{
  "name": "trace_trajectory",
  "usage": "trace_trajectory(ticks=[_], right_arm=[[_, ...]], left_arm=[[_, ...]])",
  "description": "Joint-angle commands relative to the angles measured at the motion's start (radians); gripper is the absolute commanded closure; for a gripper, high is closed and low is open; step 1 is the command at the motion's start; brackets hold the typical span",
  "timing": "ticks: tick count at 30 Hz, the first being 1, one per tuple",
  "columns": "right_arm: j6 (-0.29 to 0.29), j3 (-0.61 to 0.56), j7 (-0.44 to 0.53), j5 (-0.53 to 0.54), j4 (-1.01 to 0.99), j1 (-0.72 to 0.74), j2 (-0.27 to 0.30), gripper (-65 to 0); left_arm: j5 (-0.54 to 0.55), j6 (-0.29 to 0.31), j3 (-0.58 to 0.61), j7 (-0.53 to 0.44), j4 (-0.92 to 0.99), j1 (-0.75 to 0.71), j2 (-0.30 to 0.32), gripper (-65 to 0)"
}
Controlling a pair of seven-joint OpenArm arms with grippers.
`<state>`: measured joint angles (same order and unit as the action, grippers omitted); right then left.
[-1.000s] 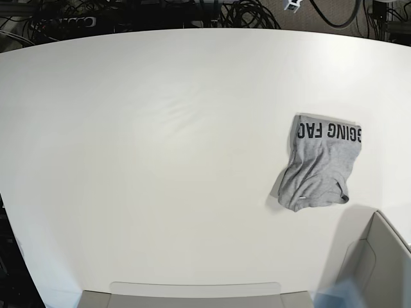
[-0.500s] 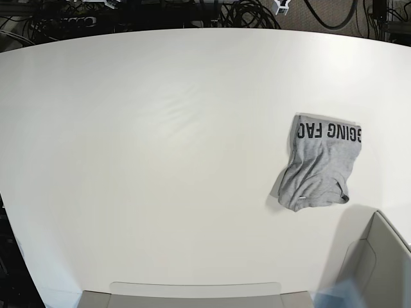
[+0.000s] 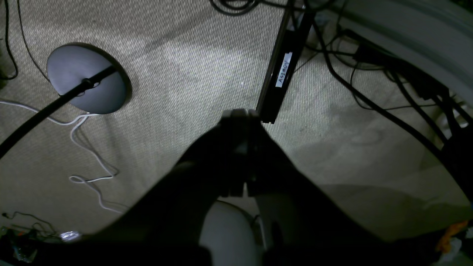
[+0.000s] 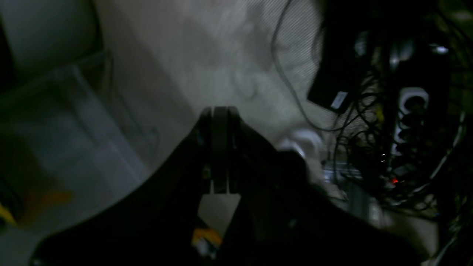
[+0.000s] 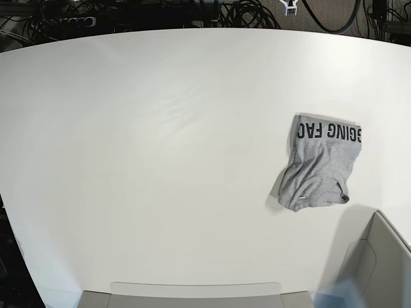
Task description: Fold the T-shirt properly
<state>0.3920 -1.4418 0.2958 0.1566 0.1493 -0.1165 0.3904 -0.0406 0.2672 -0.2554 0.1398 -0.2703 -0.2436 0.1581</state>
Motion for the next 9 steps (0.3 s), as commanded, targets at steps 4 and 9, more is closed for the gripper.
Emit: trace_trajectory(ticks=[4,9], right_arm=[[0.011,-0.042,0.006,-0.001,-0.003,0.024,0.022,0.0],[0.011,-0.042,0.006,-0.001,-0.006,0.038,0.02,0.0]], left_arm=[[0.002,-0.004,-0.003,-0.004,0.001,0.02,-0.012,0.0],[0.003,-0.004,-0.003,-0.004,0.001,0.049,-0.025,0.0]])
